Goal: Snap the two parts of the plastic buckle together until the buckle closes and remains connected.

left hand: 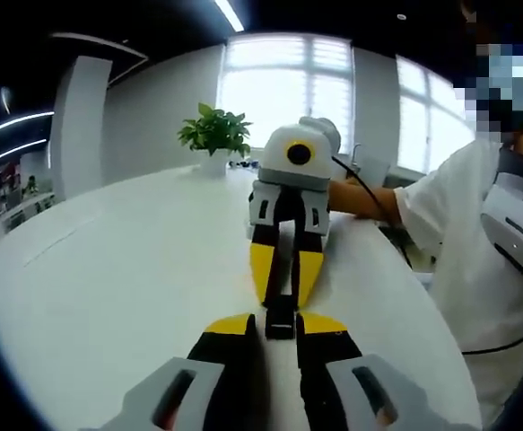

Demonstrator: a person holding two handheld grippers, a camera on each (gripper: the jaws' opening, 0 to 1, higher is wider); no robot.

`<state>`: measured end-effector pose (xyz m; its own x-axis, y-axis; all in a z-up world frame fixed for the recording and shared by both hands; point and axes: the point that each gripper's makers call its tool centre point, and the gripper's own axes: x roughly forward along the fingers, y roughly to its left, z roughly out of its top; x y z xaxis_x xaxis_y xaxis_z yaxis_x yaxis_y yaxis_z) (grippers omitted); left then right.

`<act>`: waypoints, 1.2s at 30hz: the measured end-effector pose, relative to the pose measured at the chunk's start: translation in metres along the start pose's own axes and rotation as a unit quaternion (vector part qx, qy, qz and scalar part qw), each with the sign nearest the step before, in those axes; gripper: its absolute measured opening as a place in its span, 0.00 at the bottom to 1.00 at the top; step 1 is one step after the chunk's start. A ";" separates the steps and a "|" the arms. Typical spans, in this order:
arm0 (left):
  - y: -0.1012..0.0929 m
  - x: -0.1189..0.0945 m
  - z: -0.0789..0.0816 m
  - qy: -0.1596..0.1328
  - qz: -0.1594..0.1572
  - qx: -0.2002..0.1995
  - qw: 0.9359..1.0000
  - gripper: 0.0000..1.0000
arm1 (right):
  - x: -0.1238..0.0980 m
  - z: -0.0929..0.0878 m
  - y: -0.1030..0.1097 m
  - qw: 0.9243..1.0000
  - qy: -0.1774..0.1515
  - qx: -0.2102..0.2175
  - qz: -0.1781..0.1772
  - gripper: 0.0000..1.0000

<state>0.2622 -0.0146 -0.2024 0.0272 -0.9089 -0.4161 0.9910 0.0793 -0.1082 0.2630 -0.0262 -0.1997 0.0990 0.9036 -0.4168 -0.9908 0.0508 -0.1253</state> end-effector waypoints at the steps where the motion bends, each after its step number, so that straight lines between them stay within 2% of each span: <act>1: 0.000 -0.001 0.001 -0.002 0.001 0.002 1.000 0.17 | 0.000 0.000 0.000 1.000 0.000 0.003 0.000 0.10; 4: 0.001 -0.005 0.004 -0.008 0.004 0.003 1.000 0.17 | 0.000 0.002 -0.001 1.000 -0.005 0.010 0.001 0.10; 9: 0.007 -0.011 0.008 -0.014 0.025 0.008 1.000 0.16 | -0.002 0.005 -0.008 1.000 -0.014 0.012 -0.006 0.10; 17: 0.018 -0.022 0.015 -0.031 0.059 0.002 0.998 0.16 | -0.004 0.008 -0.029 0.999 -0.021 0.016 -0.019 0.10; 21: 0.024 -0.027 0.015 -0.039 0.073 -0.010 0.997 0.17 | -0.002 0.004 -0.044 0.999 -0.016 0.018 -0.023 0.10; 24: 0.027 -0.028 0.015 -0.045 0.076 -0.021 0.996 0.22 | 0.000 0.003 -0.054 0.999 -0.015 0.022 -0.022 0.10; 32: 0.039 -0.036 0.020 -0.066 0.097 -0.043 0.992 0.24 | 0.004 0.002 -0.091 0.999 -0.009 0.024 -0.034 0.10; 36: 0.043 -0.038 0.020 -0.070 0.105 -0.052 0.991 0.28 | 0.004 0.000 -0.108 0.999 -0.009 0.029 -0.043 0.10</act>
<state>0.3065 0.0151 -0.1734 0.2575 -0.9152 -0.3099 0.9427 0.3084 -0.1276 0.3704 -0.0280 -0.1883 0.1822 0.9023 -0.3908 -0.9826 0.1521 -0.1070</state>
